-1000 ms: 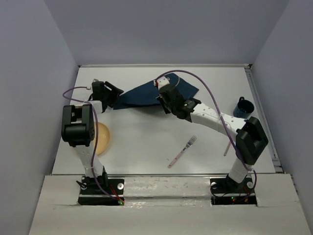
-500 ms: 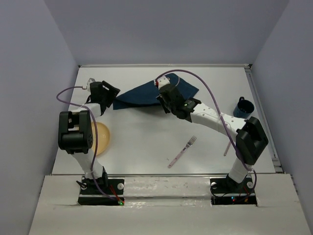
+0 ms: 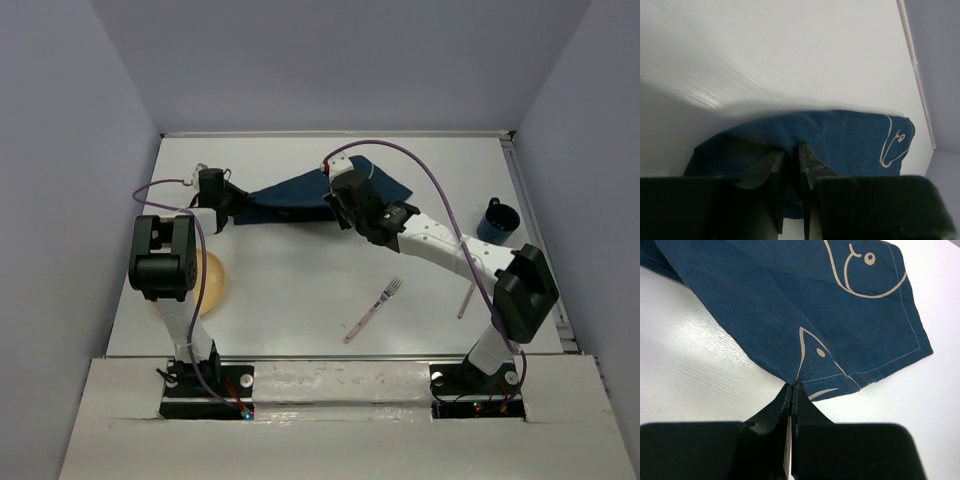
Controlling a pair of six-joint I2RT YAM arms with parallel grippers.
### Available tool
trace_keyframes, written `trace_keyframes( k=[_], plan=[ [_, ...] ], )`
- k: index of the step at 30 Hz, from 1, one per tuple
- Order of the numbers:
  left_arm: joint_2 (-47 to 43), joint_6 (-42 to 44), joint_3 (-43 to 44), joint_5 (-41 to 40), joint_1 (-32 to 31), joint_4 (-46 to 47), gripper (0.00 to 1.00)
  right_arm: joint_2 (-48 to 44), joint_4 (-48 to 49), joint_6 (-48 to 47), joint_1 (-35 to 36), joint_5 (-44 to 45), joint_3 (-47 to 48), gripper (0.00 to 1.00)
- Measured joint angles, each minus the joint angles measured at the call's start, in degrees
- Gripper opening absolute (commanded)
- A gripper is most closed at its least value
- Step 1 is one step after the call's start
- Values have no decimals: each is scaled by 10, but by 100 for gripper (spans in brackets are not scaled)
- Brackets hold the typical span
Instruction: Set the dinner table for one person
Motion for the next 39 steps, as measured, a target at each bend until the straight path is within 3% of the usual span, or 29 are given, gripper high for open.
trace_keyframes(
  k=[7,10,13,18,22,24,30,35,39],
  plan=[
    [8,-5,32,-12,-15,19,0,0,19,-1,-19,-6,-15,0],
    [-9,7,70,-27,-28,12,0,4,32,-3,-77,-30,-4,0],
    [-40,17,126,-39,-42,6,0,51,31,-25,-146,-40,85,0],
    [-63,48,303,-67,-76,-5,0,134,29,-67,-213,-46,289,0],
    [-108,78,334,-88,-100,0,0,112,45,-101,-226,-53,336,0],
    [-139,88,305,-97,-105,16,0,83,71,-110,-225,-64,303,0],
    [-257,89,47,-111,-117,99,0,-46,131,-98,-214,-99,61,0],
    [-250,61,-151,-100,-131,129,0,-58,138,-25,-211,-113,-123,0],
    [-240,49,-242,-96,-160,154,0,-58,122,73,-210,-116,-218,0]
  ],
)
